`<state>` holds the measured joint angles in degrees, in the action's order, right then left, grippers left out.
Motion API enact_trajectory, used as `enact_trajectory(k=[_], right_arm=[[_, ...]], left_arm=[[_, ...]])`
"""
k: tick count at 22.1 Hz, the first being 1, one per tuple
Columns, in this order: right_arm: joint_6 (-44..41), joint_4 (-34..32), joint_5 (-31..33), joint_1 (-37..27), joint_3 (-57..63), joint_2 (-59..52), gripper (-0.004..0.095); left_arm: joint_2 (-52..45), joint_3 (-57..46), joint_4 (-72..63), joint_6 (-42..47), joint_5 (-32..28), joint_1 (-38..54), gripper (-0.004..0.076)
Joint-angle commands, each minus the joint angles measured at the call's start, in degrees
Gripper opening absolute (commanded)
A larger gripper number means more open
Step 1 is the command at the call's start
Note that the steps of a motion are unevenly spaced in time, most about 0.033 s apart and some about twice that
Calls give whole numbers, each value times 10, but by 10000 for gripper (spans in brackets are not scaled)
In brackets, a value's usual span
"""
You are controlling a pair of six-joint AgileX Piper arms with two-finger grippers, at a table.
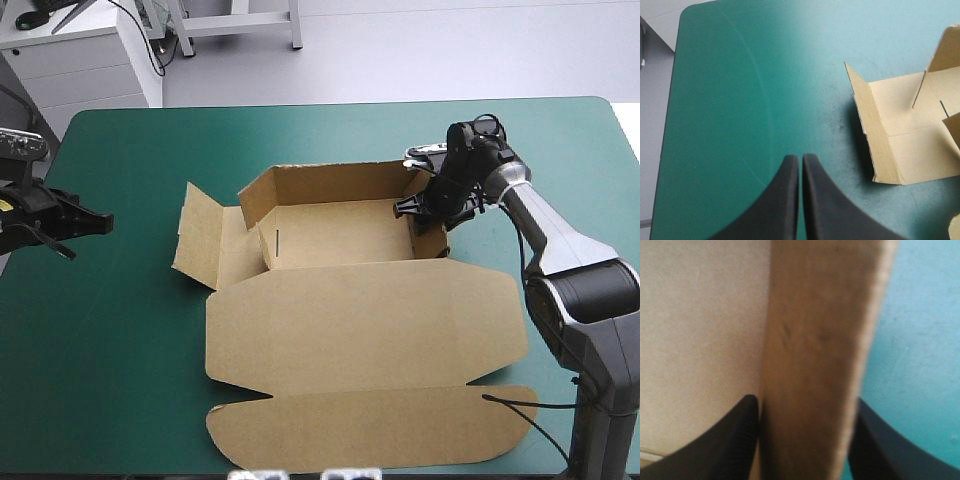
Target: Fold the box
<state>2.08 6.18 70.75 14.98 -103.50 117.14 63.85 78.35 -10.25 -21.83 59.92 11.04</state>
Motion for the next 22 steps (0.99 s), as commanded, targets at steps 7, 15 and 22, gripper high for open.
enact_trajectory(k=[7,15,22], right_arm=[[6,1,7,-2,-14,-22,-19],[45,22,7,-49,-15,-113,-19],[82,47,7,-112,-15,-244,-19]], left_arm=[[-2,14,-14,1,-24,0,9],[-2,14,-15,1,-24,0,9],[-2,14,-15,1,-25,0,9]])
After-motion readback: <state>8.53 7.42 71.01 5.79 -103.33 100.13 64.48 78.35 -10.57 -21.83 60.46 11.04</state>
